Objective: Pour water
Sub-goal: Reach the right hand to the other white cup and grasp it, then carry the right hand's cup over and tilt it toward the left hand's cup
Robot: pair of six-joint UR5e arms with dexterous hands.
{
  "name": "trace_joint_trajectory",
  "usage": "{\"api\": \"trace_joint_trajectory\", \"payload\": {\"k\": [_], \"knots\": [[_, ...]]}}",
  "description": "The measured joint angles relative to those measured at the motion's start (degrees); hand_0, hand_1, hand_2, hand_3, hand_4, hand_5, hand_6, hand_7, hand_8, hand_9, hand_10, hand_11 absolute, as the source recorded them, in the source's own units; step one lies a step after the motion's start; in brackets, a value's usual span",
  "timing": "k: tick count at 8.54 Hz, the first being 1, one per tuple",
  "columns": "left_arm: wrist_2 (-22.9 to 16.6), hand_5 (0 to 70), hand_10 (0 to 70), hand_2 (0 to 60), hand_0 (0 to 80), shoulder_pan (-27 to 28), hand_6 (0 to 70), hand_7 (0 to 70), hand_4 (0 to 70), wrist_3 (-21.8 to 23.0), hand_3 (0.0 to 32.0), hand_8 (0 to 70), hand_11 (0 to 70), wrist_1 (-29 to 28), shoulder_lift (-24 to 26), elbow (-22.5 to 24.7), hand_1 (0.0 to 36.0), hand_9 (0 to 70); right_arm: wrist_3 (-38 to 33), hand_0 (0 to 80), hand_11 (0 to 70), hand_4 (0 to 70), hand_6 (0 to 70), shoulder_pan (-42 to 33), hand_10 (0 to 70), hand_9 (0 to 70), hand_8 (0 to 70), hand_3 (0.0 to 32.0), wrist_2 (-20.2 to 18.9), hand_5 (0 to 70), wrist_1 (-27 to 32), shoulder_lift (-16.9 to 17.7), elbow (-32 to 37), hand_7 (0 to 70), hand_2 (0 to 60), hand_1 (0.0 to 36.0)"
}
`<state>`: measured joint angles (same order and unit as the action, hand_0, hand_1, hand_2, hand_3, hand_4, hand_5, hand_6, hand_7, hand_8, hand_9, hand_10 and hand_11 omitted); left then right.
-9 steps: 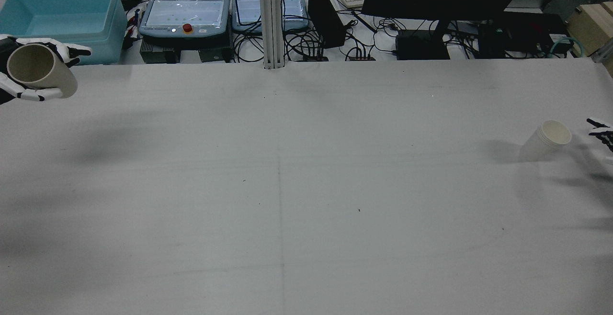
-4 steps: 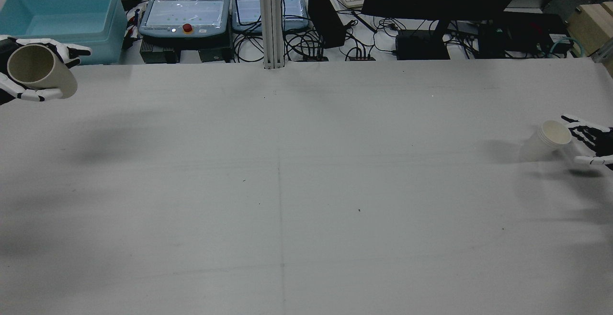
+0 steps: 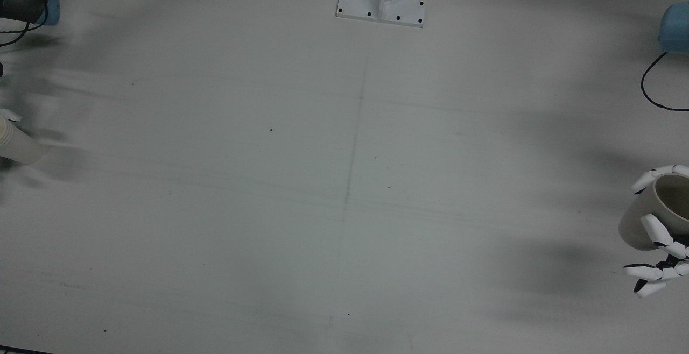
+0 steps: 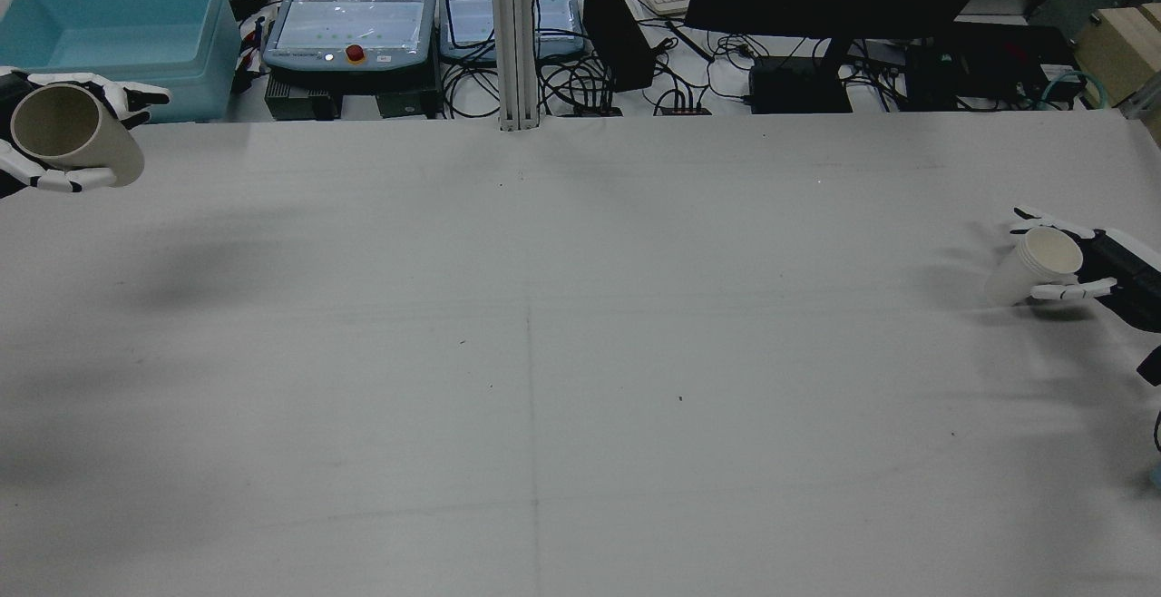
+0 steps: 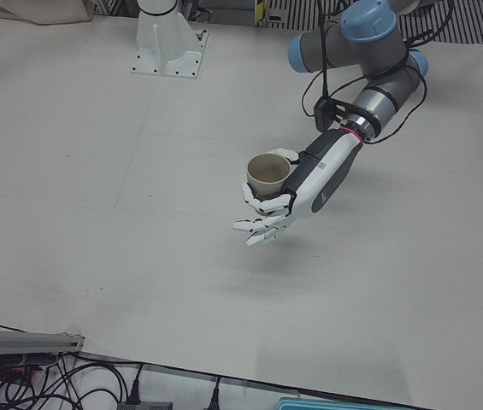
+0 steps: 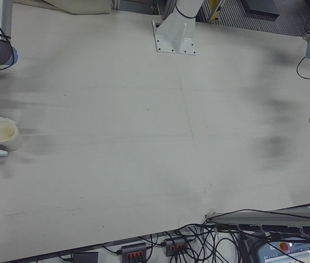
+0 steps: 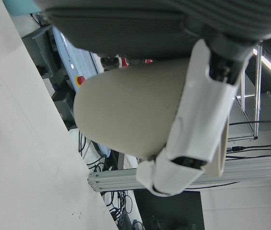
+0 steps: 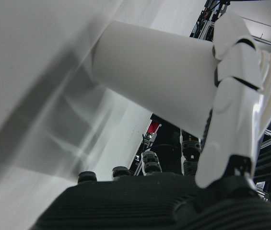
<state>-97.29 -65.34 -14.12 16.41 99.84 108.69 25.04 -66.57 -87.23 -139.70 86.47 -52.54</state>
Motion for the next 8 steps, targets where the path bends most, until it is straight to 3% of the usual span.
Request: {"api": "trace_joint_trajectory", "payload": {"k": [1,2,3,4,5,6,7,8], "knots": [[0.0,70.0,4.8,60.0,80.0,-0.1,20.3,22.5,54.5,0.2,0.0,10.3,11.0,-0.3,-0.3,0.0,36.0,9.5,1.2,80.0,44.5,54.1,47.8,0.9,28.4,43.0,30.3,0.0,0.1,70.0,-3.4,0.0,-3.9,70.0,58.0,36.0],[-0.1,70.0,4.6,60.0,80.0,-0.2,21.0,22.7,55.0,0.9,0.0,10.5,10.7,-1.1,-1.1,0.0,36.0,9.6,2.6,80.0,70.0,52.3,61.2,1.7,53.6,66.1,48.8,0.0,0.2,70.0,-7.1,0.0,-8.5,70.0,60.0,36.0],[-0.1,70.0,4.5,60.0,80.0,-0.2,21.4,22.8,55.8,2.0,0.0,10.5,10.5,-2.6,-2.9,0.2,36.0,9.5,4.3,80.0,70.0,43.5,57.8,2.7,55.0,63.5,47.4,0.0,0.3,70.0,-14.2,0.0,-15.3,70.0,60.0,36.0],[-0.3,70.0,4.2,60.0,80.0,-0.8,22.9,23.2,58.0,2.8,0.0,10.7,10.1,-4.1,-4.5,0.2,36.0,9.4,6.0,80.0,70.0,50.1,59.0,3.6,51.6,61.3,46.5,0.0,0.3,70.0,-22.4,0.0,-22.0,70.0,60.0,36.0],[-0.5,70.0,4.3,60.0,80.0,-1.7,24.1,23.7,59.6,3.2,0.0,11.0,10.2,-5.1,-5.4,0.4,36.0,9.5,6.7,80.0,70.0,61.6,62.9,4.0,49.8,61.2,47.0,0.0,0.5,70.0,-28.3,0.1,-27.9,70.0,60.0,36.0],[-0.8,70.0,4.7,60.0,80.0,-2.2,23.4,23.7,58.7,3.2,0.0,10.9,10.9,-5.5,-5.4,0.2,36.0,9.8,5.9,80.0,70.0,67.2,63.4,4.4,47.5,59.3,45.0,0.0,1.4,70.0,-31.8,0.0,-33.5,70.0,60.0,36.0],[-0.9,70.0,5.2,60.0,80.0,-2.0,23.4,23.8,58.9,2.8,0.0,11.0,11.5,-5.4,-4.7,0.1,36.0,10.0,3.7,80.0,69.7,70.0,64.6,4.7,47.1,58.9,44.8,0.0,4.9,70.0,-36.3,-1.2,-38.8,70.0,60.0,36.0],[-0.7,70.0,5.2,60.0,80.0,0.2,24.0,23.7,58.7,1.9,0.0,11.3,11.5,-4.8,-3.2,-0.2,36.0,10.1,1.9,80.0,70.0,70.0,67.6,5.0,48.4,60.2,45.9,0.0,8.0,70.0,-42.7,-4.8,-42.8,70.0,60.0,36.0]]}}
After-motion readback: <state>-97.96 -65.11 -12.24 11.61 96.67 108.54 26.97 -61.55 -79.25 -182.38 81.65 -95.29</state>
